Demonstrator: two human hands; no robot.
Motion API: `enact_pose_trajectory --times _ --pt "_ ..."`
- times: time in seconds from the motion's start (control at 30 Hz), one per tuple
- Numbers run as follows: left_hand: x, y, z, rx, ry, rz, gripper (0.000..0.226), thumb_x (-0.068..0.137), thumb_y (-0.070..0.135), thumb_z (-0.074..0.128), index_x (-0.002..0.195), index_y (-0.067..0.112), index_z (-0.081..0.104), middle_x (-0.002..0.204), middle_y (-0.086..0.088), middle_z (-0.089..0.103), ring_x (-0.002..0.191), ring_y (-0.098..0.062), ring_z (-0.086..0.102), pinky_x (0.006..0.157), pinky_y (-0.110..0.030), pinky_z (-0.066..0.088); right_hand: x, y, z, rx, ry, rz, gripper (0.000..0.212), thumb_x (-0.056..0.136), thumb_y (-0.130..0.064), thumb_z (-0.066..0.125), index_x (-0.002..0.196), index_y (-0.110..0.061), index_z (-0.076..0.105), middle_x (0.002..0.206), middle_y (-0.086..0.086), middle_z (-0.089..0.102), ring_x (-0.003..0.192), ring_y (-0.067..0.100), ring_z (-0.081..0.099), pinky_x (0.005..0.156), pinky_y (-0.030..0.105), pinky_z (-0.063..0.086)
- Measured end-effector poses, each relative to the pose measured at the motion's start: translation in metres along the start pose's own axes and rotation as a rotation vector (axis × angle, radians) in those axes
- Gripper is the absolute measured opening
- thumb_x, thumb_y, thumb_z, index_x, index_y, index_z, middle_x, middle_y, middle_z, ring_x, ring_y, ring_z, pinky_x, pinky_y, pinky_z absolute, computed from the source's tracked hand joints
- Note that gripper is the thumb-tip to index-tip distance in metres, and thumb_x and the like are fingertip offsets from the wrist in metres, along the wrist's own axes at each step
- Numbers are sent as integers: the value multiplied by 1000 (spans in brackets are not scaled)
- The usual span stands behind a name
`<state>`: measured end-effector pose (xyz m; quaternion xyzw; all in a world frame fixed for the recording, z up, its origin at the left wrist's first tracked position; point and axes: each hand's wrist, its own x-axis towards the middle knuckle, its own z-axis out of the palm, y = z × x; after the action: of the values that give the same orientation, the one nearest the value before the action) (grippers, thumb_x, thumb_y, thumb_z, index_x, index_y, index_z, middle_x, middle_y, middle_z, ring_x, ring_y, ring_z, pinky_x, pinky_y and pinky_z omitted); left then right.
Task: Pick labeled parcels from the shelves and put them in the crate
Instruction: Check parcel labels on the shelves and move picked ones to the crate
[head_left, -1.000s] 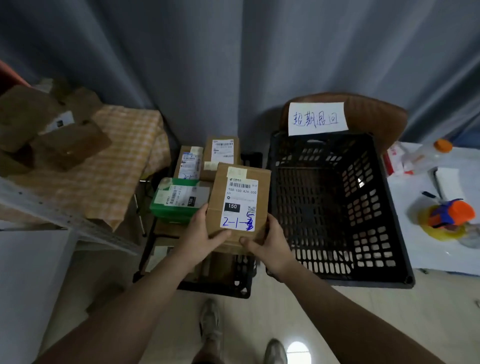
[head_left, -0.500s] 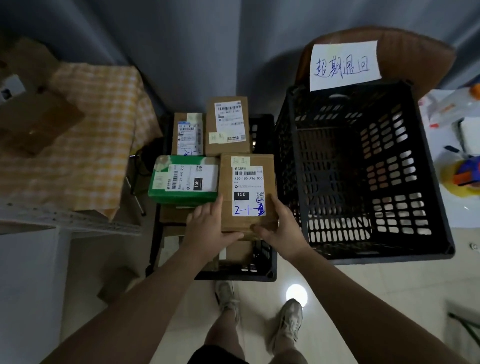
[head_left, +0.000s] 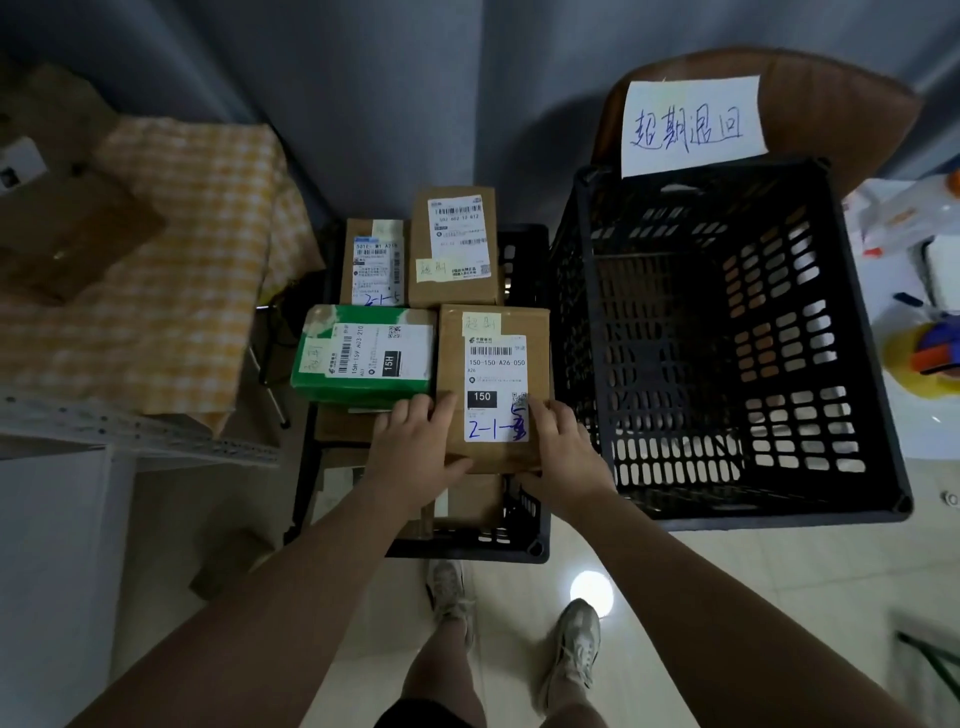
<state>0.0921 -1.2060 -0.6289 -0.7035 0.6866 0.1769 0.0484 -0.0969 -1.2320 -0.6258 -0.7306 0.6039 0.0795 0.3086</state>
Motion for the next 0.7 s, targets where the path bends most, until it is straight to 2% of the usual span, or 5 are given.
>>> enact_pose_trajectory --times 0.23,0.33,0.47,0.6,0.7 --pt "-26 20 -30 31 83 -75 78 86 54 55 148 23 19 142 -4 32 129 -22 29 105 -36 25 -14 3 -31 -58 34 -113 83 85 -34 64 149 -27 12 147 5 22 131 27 30 93 44 47" --pt "-50 35 -49 46 152 -132 77 86 53 54 148 22 20 142 -4 32 130 -23 29 106 -36 24 -31 2 -53 -121 61 -212 84 86 -35 64 150 -25 10 147 8 23 132 28 29 93 45 49" --pt "-97 62 -79 91 265 -213 68 91 48 50 148 23 21 144 -4 32 131 -23 29 106 -37 26 -64 0 -87 -195 98 -385 79 91 -35 58 151 -23 9 153 9 14 136 31 25 98 43 46" --pt "-159 74 -115 137 390 -321 55 93 41 49 142 21 35 141 -7 39 129 -27 36 103 -41 32 -105 -19 -120 -252 165 -570 65 96 -32 50 150 -20 17 154 9 17 138 31 23 104 40 38" --pt "-218 75 -149 145 568 -400 44 82 35 57 120 13 60 117 -11 60 105 -34 57 82 -46 48 -138 -54 -140 -287 266 -784 49 96 -27 46 143 -18 35 144 6 36 130 27 34 101 37 39"
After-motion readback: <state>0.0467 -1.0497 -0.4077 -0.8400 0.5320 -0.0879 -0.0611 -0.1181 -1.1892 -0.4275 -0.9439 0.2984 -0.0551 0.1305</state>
